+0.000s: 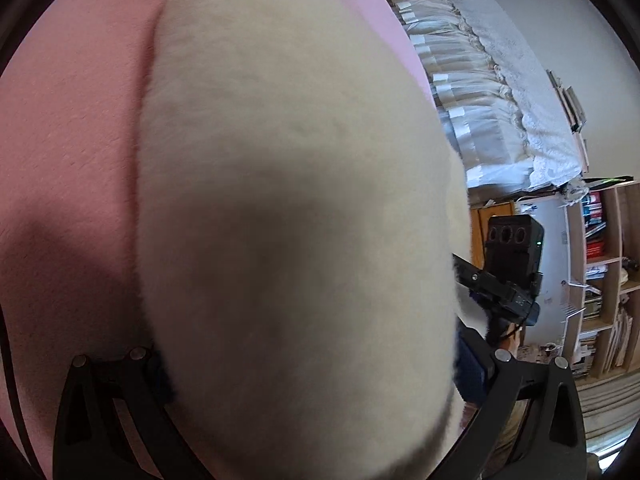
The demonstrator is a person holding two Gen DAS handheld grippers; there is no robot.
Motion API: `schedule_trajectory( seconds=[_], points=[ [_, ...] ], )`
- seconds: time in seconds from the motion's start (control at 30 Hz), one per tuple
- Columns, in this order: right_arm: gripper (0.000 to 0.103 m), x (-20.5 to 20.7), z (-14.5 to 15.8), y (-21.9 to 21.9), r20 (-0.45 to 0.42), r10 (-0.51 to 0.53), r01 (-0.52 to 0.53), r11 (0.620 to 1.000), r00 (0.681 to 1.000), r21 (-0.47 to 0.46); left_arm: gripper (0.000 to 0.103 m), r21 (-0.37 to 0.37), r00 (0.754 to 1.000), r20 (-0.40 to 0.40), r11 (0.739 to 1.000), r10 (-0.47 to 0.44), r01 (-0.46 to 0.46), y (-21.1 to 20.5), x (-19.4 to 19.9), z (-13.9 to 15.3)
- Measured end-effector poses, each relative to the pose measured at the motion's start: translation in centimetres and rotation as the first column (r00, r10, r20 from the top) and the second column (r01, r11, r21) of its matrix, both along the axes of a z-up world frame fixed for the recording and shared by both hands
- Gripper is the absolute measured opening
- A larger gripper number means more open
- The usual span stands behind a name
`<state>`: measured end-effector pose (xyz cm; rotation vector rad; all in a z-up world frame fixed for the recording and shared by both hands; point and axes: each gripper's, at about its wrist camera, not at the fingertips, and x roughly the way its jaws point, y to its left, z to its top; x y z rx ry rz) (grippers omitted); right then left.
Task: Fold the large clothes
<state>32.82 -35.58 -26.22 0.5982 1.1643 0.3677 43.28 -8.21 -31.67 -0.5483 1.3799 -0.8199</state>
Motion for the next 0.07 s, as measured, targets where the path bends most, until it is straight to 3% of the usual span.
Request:
schedule_trajectory(
  seconds=[0.07],
  points=[
    [0.081, 0.09, 0.06, 0.13, 0.004, -0.007, 0.007, 1.0, 1.0, 0.0, 0.102, 0.018, 1.0, 0.027, 1.0, -0.006, 0.005, -0.47, -0.08, 0.56]
  ],
)
